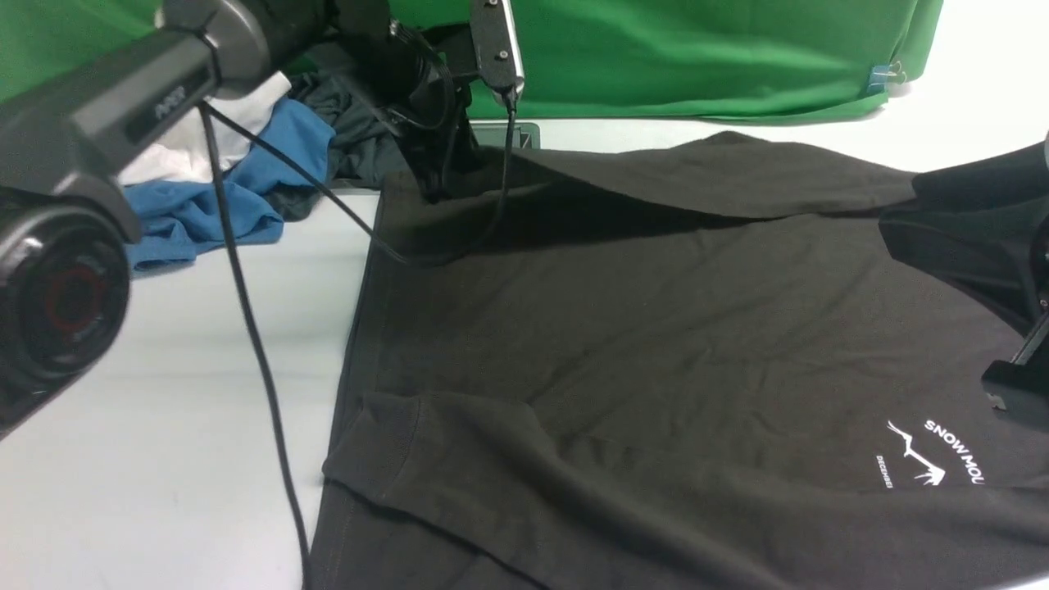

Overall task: Fold a long-sleeved shirt on a white desktop.
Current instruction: 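Fold the left side of the dark shirt inward over its body with the left gripper, then grasp the near edge of the shirt at its hem and shoulder corners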

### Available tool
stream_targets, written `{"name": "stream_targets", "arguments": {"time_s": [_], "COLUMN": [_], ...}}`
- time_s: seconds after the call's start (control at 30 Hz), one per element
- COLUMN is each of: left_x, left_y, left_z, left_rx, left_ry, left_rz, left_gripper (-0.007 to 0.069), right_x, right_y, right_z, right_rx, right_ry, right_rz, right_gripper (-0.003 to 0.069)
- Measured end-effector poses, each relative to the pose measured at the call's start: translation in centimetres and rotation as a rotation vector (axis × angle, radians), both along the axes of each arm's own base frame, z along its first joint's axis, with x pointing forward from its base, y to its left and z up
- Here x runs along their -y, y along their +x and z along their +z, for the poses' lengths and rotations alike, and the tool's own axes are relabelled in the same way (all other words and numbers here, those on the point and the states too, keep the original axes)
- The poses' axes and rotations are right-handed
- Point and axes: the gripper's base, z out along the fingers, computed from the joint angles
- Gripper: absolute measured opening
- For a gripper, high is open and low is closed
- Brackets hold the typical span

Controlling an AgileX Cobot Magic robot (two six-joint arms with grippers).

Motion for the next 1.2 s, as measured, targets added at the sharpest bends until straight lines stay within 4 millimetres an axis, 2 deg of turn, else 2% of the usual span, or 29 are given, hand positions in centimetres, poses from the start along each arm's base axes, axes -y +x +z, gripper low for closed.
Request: {"name": "stream_targets", "arguments": {"time_s": [0.17,0.2,0.3,0.4,0.5,0.57,0.6,0.63,0.7,0.8,0.83,0.87,0.9,0.93,0.97,1.0,1.03,1.07,1.13,1.2], "left_x": [-0.4,-0.6,-0.8,-1.1,-1.4,-1.6,-1.6,-1.7,-1.7,-1.8,-1.9,-1.8,-1.8,-1.5,-0.9,-1.0,-0.4,0.1,1.2,2.0], "left_y": [-1.3,-1.7,-2.1,-2.3,-2.4,-2.6,-2.6,-2.9,-3.2,-3.7,-4.2,-4.8,-4.9,-6.2,-7.8,-7.9,-10.1,-11.8,-14.8,-17.9], "left_z": [-1.1,-2.2,-3.8,-4.9,-5.4,-5.4,-5.3,-4.9,-4.2,-2.6,-1.0,0.2,0.4,2.2,3.2,3.4,4.0,4.2,4.1,4.0], "left_rx": [-0.042,-0.063,-0.079,-0.078,-0.083,-0.096,-0.098,-0.121,-0.137,-0.139,-0.131,-0.129,-0.131,-0.138,-0.174,-0.172,-0.230,-0.272,-0.347,-0.398], "left_ry": [0.032,0.046,0.067,0.092,0.125,0.126,0.124,0.111,0.096,0.066,0.037,0.017,0.009,-0.012,-0.007,-0.009,0.025,0.053,0.088,0.100], "left_rz": [0.000,0.002,0.008,0.012,0.022,0.049,0.054,0.087,0.122,0.177,0.227,0.258,0.271,0.300,0.301,0.305,0.278,0.253,0.204,0.160], "left_gripper": [0.0042,0.0042,0.0049,0.0088,0.0188,0.0307,0.0318,0.0440,0.0533,0.0617,0.0628,0.0610,0.0603,0.0519,0.0426,0.0408,0.0270,0.0174,0.0071,0.0030], "right_x": [0.0,0.1,0.1,0.1,0.2,0.2,0.2,0.3,0.4,0.5,0.6,0.6,0.6,0.8,0.8,0.9,1.0,1.1,1.2,1.3], "right_y": [0.0,0.0,-0.1,-0.1,-0.1,-0.2,-0.2,-0.2,-0.3,-0.3,-0.4,-0.4,-0.4,-0.5,-0.5,-0.5,-0.6,-0.6,-0.7,-0.8], "right_z": [-0.1,-0.1,-0.1,-0.2,-0.3,-0.4,-0.4,-0.5,-0.6,-0.8,-0.9,-0.9,-0.9,-1.1,-1.1,-1.2,-1.3,-1.4,-1.5,-1.6], "right_rx": [-0.009,-0.012,-0.016,-0.025,-0.033,-0.042,-0.043,-0.052,-0.066,-0.082,-0.094,-0.099,-0.103,-0.115,-0.124,-0.128,-0.139,-0.152,-0.164,-0.178], "right_ry": [-0.005,-0.007,-0.010,-0.017,-0.023,-0.030,-0.031,-0.038,-0.050,-0.057,-0.066,-0.071,-0.074,-0.087,-0.096,-0.101,-0.112,-0.125,-0.138,-0.148], "right_rz": [-0.002,-0.003,-0.004,-0.007,-0.009,-0.012,-0.012,-0.015,-0.019,-0.027,-0.033,-0.035,-0.037,-0.043,-0.049,-0.051,-0.057,-0.062,-0.067,-0.072], "right_gripper": [0.0220,0.0220,0.0220,0.0220,0.0220,0.0220,0.0220,0.0223,0.0225,0.0228,0.0231,0.0232,0.0233,0.0235,0.0236,0.0236,0.0236,0.0236,0.0236,0.0236]}}
